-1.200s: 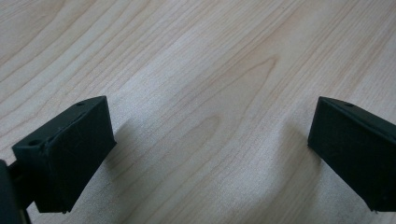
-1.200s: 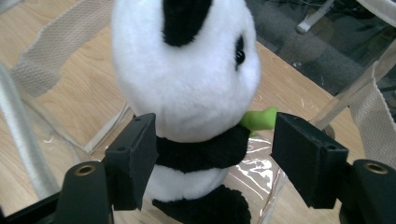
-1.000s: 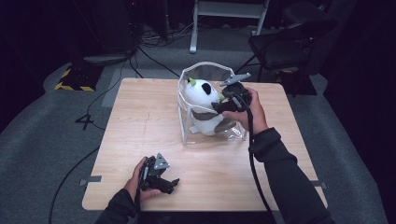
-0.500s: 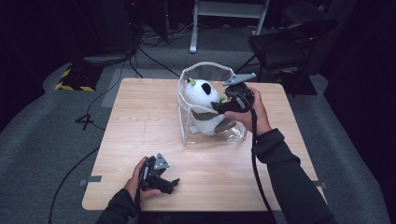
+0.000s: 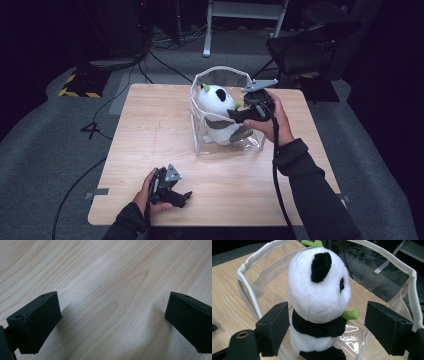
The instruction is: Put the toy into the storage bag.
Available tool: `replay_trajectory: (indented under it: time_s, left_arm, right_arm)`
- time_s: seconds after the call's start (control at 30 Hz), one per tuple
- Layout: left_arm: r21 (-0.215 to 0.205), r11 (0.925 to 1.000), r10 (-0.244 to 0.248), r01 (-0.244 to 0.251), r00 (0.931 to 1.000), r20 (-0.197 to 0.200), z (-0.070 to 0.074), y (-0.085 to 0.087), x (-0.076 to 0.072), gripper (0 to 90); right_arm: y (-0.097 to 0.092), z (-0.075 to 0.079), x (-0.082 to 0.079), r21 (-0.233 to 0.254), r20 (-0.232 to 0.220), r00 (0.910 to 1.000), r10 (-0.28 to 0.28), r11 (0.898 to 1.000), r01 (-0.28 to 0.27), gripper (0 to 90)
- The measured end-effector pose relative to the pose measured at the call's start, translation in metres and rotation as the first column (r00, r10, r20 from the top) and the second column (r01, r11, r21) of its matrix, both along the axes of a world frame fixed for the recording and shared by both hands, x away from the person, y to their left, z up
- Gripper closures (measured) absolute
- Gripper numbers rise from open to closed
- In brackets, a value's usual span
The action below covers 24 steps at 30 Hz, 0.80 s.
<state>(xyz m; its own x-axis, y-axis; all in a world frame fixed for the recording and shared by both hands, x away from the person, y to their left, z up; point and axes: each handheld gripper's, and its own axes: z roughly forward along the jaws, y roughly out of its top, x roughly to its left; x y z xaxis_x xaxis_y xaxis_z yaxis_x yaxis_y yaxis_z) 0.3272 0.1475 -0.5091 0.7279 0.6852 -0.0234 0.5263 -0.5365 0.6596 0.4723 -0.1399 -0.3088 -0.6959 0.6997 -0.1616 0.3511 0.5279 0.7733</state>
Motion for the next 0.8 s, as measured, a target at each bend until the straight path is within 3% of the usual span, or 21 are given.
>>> replay_trajectory:
  time_s: [0.47, 0.8]
  left_arm:
    - [0.0, 1.0, 0.0, 0.0, 1.0, 0.0, 0.0, 0.0, 0.0, 0.4]
    - [0.0, 1.0, 0.0, 0.0, 1.0, 0.0, 0.0, 0.0, 0.0, 0.4]
  right_arm:
    - [-0.012, 0.005, -0.008, 0.021, 0.017, 0.9998, 0.013, 1.0, -0.013, 21.0]
    - [-0.023, 0.013, -0.02, 0.005, 0.05, 0.9987, 0.013, 1.0, -0.014, 21.9]
